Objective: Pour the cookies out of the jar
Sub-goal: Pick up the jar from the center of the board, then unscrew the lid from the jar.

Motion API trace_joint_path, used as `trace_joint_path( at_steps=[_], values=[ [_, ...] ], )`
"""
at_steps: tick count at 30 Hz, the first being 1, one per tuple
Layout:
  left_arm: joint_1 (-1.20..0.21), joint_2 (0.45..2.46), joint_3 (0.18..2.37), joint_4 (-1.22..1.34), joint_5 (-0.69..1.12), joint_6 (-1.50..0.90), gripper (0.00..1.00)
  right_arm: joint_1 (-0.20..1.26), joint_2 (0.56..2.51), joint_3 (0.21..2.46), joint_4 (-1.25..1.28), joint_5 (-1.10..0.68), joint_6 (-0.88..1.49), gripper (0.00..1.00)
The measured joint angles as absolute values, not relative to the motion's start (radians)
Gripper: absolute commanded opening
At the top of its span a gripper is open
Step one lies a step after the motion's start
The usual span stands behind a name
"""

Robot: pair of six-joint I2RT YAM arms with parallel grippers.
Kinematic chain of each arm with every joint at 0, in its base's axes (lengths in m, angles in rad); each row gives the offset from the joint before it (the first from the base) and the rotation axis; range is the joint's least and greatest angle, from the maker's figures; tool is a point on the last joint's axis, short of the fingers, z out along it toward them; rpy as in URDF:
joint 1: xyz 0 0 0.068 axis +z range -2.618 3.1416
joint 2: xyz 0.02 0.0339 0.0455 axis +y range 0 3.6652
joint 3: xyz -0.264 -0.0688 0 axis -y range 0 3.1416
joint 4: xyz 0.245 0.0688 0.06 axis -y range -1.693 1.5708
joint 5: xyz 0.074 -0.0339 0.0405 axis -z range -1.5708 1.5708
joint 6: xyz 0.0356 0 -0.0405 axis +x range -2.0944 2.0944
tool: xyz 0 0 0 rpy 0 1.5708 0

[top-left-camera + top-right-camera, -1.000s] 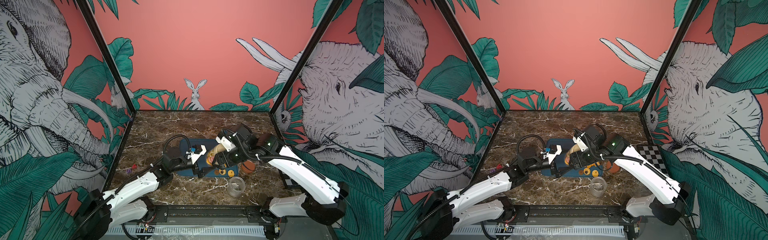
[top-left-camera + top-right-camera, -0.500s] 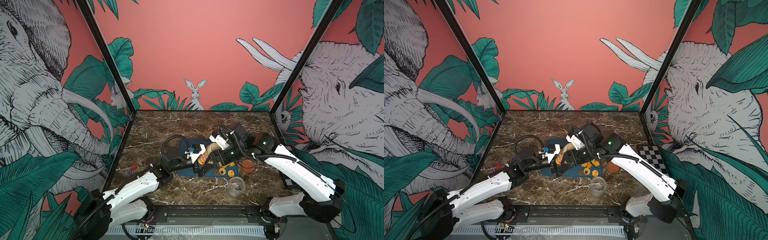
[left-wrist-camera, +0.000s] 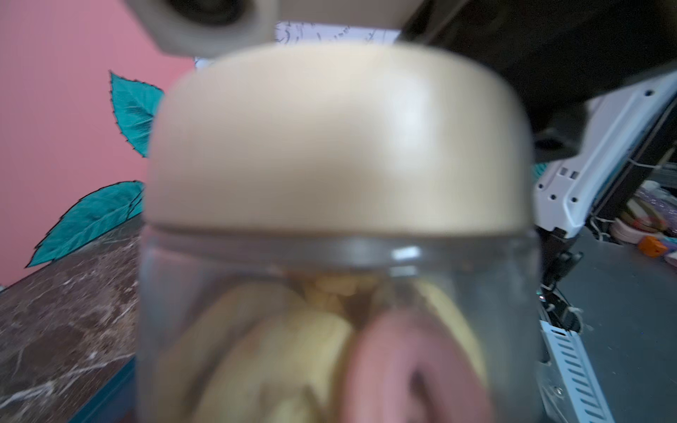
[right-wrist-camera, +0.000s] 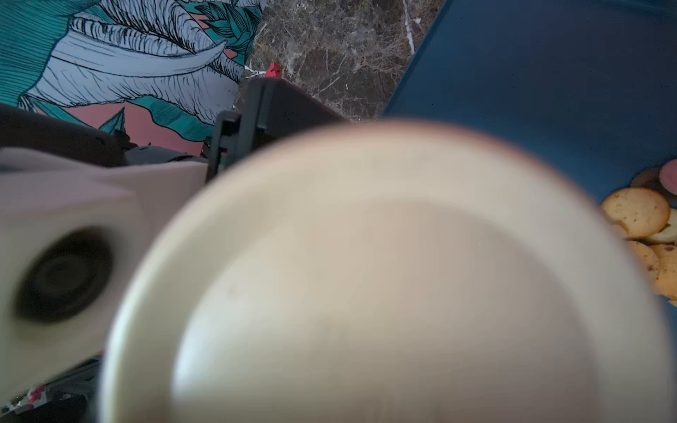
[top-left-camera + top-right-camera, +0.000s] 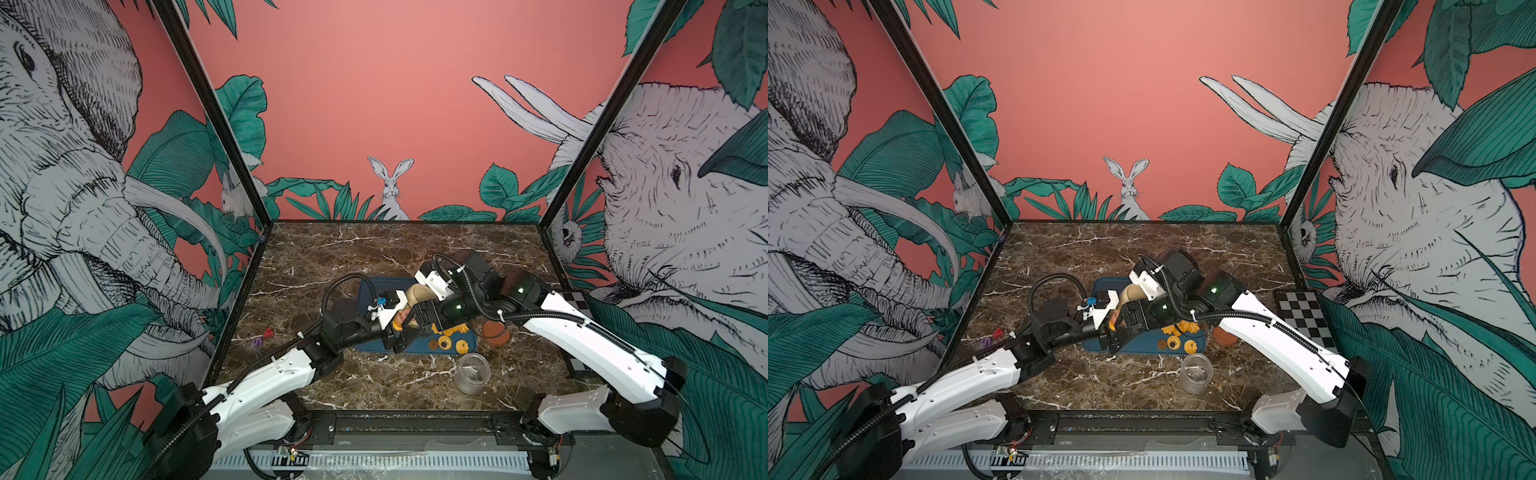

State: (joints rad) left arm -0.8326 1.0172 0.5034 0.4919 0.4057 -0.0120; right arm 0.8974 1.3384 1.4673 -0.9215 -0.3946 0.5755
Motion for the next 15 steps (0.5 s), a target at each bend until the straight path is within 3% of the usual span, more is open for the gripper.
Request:
trace_joint_path(
  at_steps=[6, 15],
  values=[
    [-0.826, 0.945, 0.474, 0.396, 0.313, -0.055, 0.00, 0.899, 1.283, 1.467, -0.922, -0.278, 0.572, 0.99],
    [-0.827, 0.908, 0.474, 0.387, 0.413, -0.136, 0.00, 0.900, 1.237, 1.381, -0.709, -0.228, 0.651, 0.99]
  ],
)
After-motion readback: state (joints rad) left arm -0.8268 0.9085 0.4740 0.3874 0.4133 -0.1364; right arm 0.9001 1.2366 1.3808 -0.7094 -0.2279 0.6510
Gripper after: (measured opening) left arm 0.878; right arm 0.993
